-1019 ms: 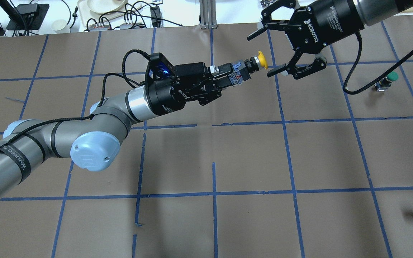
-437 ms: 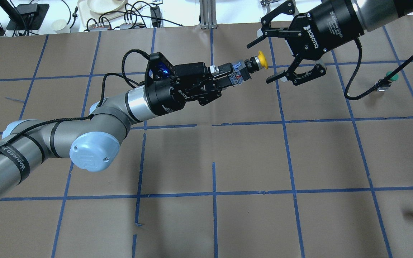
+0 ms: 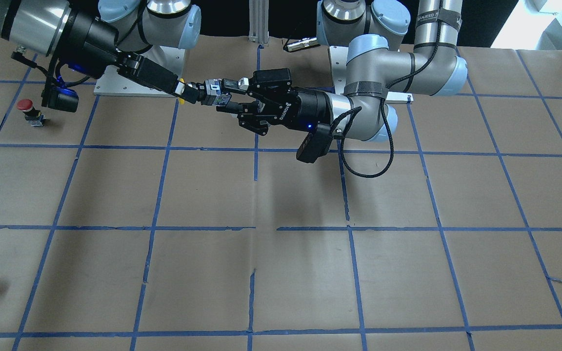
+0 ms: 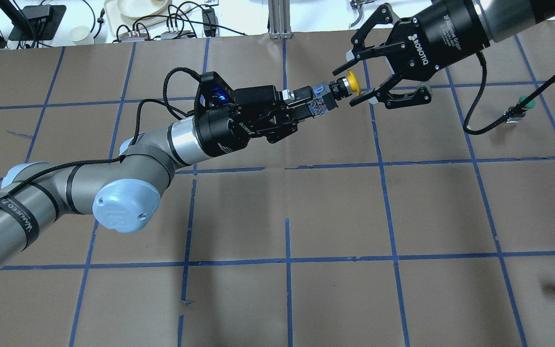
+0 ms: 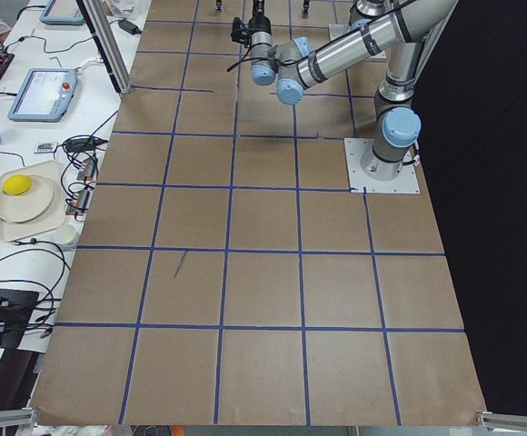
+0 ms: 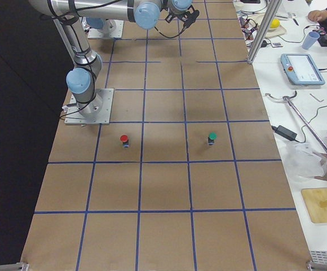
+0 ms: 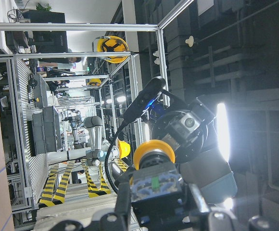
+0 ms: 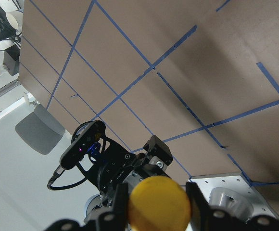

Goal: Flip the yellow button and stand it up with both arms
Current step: 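Close the right gripper on the yellow cap and open the left gripper, then carry the button with the right gripper away while the left gripper withdraws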

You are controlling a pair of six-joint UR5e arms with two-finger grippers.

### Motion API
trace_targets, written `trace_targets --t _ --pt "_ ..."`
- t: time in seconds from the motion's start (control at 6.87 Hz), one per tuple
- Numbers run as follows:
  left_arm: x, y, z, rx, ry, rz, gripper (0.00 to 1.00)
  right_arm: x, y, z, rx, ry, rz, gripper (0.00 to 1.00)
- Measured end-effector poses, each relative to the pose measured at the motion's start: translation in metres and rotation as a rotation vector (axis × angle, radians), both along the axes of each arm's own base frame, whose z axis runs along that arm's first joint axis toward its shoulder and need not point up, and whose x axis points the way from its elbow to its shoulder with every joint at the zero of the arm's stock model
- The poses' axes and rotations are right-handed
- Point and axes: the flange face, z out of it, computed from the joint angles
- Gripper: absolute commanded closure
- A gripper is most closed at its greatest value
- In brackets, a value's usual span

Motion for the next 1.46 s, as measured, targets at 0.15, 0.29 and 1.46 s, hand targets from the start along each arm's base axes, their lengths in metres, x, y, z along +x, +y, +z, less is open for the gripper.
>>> trace_targets --t 0.15,0.29,1.46 --pt "0.000 0.000 -0.001 0.001 -0.002 -0.001 0.05 0.000 0.000 0.000 0.000 -0.001 0.000 0.70" --pt "0.000 -0.001 0.000 0.001 -0.002 -0.002 0.00 0.000 0.000 0.001 -0.001 -0.002 0.000 0.70" --pt "0.011 -0.045 0.087 0.051 -0.837 -0.184 0.00 -0.136 -0.006 -0.018 -0.343 0.441 0.445 0.76"
